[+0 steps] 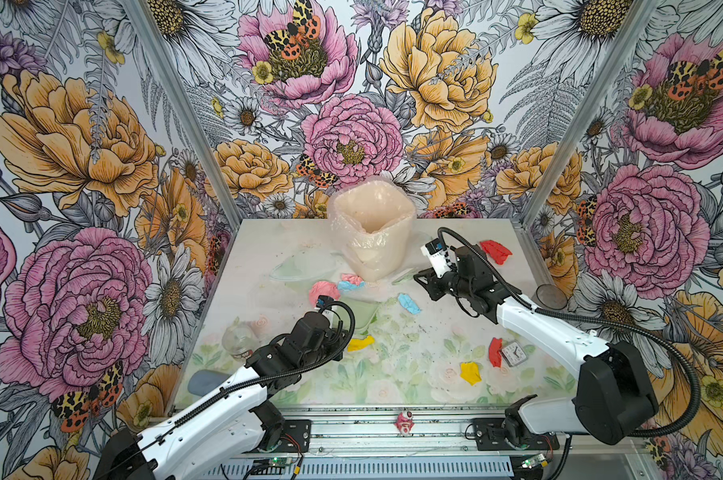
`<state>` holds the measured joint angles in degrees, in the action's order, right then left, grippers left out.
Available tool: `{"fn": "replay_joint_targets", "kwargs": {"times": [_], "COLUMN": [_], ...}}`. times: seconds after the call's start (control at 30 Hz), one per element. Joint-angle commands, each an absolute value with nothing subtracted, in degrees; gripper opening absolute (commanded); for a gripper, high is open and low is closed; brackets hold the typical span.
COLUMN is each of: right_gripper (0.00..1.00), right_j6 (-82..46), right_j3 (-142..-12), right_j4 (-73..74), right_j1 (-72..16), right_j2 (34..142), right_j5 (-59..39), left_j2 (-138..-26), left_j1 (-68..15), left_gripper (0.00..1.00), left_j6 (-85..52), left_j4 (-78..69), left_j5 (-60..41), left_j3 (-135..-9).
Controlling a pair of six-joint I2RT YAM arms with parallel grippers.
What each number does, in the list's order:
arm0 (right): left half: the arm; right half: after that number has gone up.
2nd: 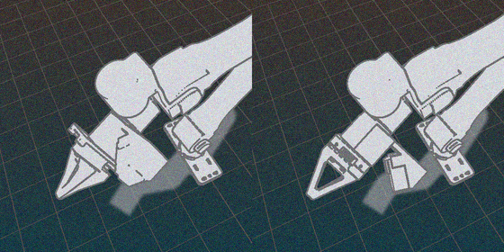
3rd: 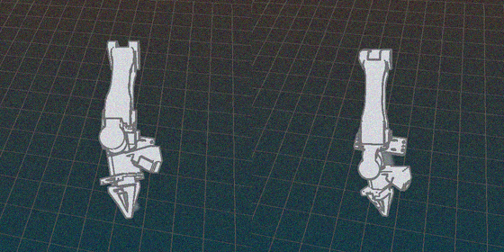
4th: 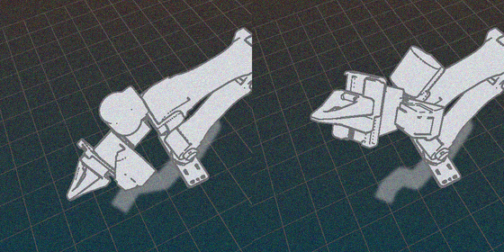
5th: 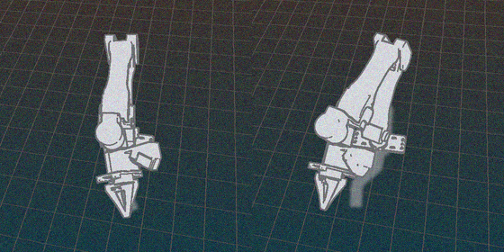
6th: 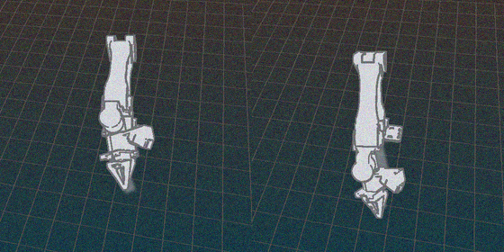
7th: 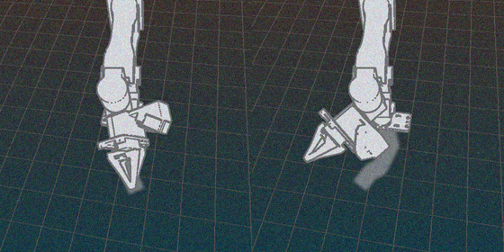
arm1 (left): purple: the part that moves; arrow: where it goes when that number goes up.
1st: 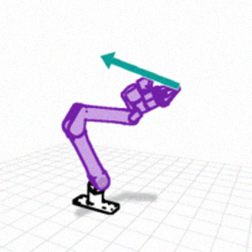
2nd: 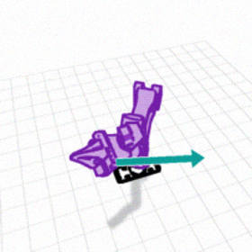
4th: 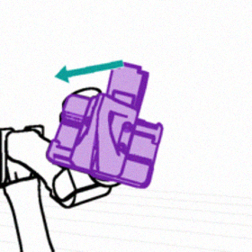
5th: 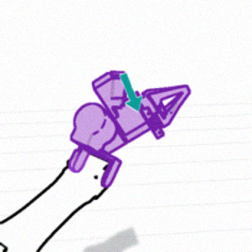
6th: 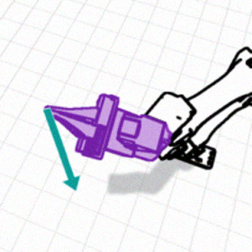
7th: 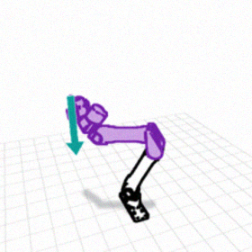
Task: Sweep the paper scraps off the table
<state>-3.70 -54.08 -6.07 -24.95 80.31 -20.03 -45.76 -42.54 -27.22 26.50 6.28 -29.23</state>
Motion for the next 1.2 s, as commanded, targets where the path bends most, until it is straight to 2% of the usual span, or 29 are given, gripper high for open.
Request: {"fn": "replay_joint_targets", "kwargs": {"times": [0.0,0.23,0.57,1.17], "right_gripper": [0.00,0.00,0.00,0.00], "right_j6": [-5.87,-5.66,-6.50,-6.48], "right_j3": [-56.65,-59.37,-62.36,-74.36], "right_j4": [3.06,4.38,7.12,15.04], "right_j1": [-27.09,-31.54,-40.52,-45.09], "right_j2": [82.56,86.19,92.64,111.27], "right_j5": [-21.65,-20.23,-13.37,-12.95], "left_j2": [-42.99,-38.90,-37.35,-38.05], "left_j1": [-43.04,-43.25,-43.02,-43.59], "left_gripper": [0.00,0.00,0.00,0.00], "left_j6": [-32.08,-35.52,-36.73,-36.06], "left_j4": [31.88,35.52,43.45,42.98], "left_j5": [10.76,14.01,19.08,18.64], "left_j3": [-28.74,-27.91,-30.85,-30.77]}}
